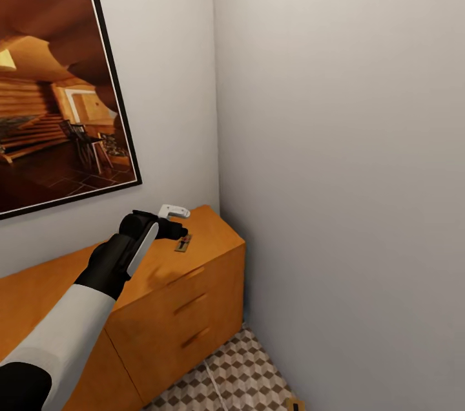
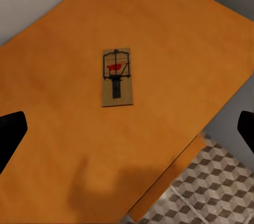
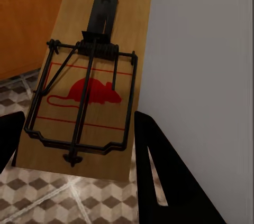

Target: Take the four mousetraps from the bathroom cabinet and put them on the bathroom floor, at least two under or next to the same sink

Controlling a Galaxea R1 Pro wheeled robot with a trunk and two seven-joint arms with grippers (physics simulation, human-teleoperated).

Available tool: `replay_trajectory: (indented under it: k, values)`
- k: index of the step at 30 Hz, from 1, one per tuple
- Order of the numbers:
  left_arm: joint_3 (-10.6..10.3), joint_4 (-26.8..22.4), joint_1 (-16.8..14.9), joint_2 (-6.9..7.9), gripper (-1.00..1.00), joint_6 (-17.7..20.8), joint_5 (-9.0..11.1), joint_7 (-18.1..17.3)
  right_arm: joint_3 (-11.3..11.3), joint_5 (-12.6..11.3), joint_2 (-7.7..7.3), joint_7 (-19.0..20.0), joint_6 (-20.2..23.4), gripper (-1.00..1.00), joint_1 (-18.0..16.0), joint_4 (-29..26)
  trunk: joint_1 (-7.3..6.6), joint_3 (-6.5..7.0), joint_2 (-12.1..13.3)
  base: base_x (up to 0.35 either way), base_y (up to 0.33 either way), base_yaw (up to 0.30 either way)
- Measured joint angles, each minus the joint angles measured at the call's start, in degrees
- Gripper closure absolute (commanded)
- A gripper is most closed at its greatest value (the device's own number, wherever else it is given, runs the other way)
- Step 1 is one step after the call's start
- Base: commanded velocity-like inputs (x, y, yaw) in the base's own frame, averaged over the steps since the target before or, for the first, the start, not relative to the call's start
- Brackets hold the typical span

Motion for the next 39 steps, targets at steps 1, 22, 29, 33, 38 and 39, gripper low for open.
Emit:
replay_trajectory:
  k: [1, 22, 29, 33, 38, 39]
  values:
    - [0.0, 0.1, 0.0, 0.00, -1.00, 0.0, 0.0, 0.0, 0.0, 0.0, 0.00, 0.0, 0.0, 1.00, 0.0, 0.0, 0.00, 0.00, 0.0, 0.111, -0.055, 0.000]
    - [0.0, 2.0, 0.0, -0.01, -1.00, -0.1, 0.0, 0.0, 0.0, 0.0, -0.01, 0.0, 0.0, 1.00, 0.0, 0.0, 0.01, 0.00, 0.0, 0.019, -0.004, 0.000]
    - [0.0, 2.4, 0.0, -0.01, -1.00, -0.1, 0.0, 0.0, 0.0, 0.0, 0.02, 0.0, 0.1, 1.00, 0.0, 0.0, 0.00, 0.00, 0.0, 0.165, 0.117, 0.000]
    - [0.0, 2.5, 0.0, -0.06, -1.00, -0.1, 0.1, -0.1, 0.0, 0.0, 0.01, 0.0, 0.1, 1.00, 0.0, 0.0, 0.01, 0.00, 0.0, 0.059, 0.039, 0.000]
    - [0.0, 2.6, 0.0, -0.09, -1.00, -0.1, 0.1, -0.1, 0.0, 0.0, -0.01, 0.0, 0.1, 1.00, 0.0, 0.0, 0.02, 0.00, 0.0, 0.014, 0.009, 0.000]
    - [0.0, 2.6, 0.0, -0.09, -1.00, -0.1, 0.1, -0.1, 0.0, 0.0, 0.00, 0.0, 0.1, 1.00, 0.0, 0.0, 0.02, 0.00, 0.0, 0.005, 0.003, 0.000]
